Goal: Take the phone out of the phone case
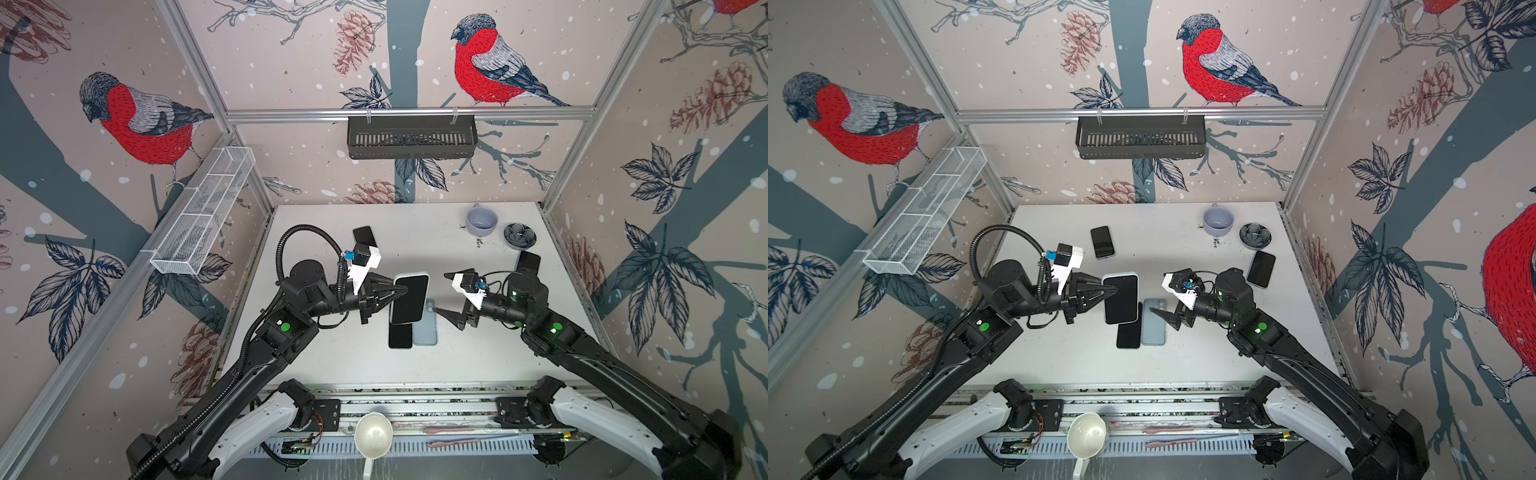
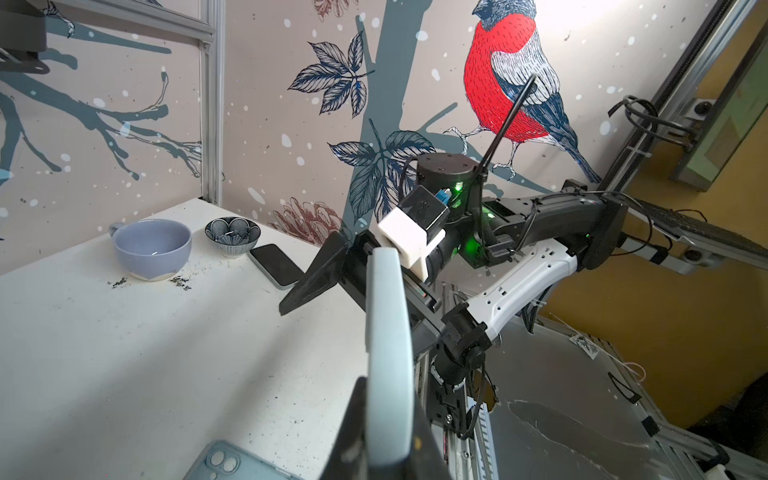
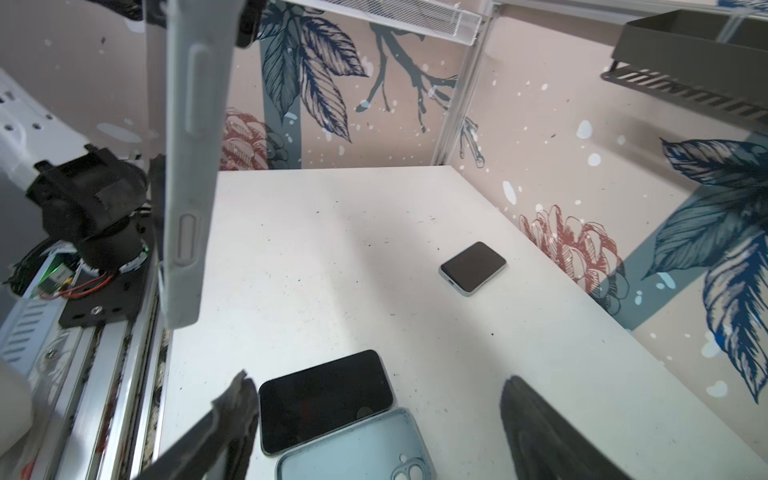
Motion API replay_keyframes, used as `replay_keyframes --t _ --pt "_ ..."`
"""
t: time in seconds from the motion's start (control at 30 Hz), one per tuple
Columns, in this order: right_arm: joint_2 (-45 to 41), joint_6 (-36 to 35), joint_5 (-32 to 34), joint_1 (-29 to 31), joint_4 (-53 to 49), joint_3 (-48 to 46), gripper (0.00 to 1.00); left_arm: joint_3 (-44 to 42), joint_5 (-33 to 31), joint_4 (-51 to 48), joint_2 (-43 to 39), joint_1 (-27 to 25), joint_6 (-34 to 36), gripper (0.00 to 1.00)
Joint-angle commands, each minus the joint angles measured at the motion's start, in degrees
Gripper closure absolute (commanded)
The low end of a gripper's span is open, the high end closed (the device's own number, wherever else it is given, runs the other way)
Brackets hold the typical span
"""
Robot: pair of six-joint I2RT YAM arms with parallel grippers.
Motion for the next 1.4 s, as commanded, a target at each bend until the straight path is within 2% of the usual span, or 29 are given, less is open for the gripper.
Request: replay_keyframes --t 0.0,0.13,0.4,0.9,1.37 --pt "0.97 -6.34 -7.61 -0.09 -4.46 1.76 0.11 -0.25 2.15 5.96 -0.16 0.14 2.38 1.00" --pt "1.87 -8.60 -9.78 -0.16 -6.12 2.82 0.16 -0.79 3.58 9.72 0.44 0.14 1.11 1.00" --pt "4.35 -7.59 -14.78 -0.26 -3.12 3.20 0.23 -1.87 5.83 16.31 2.24 0.14 -2.71 1.00" --pt "6.75 -7.63 -19.09 0.52 -3.67 5.66 0.32 -2.32 6.19 19.64 3.29 0.14 -4.46 1.00" --pt "7.57 -8.36 -19.83 0.78 -4.00 6.01 0.55 -2.30 6.55 22.48 4.75 -0.18 -6.67 1.00"
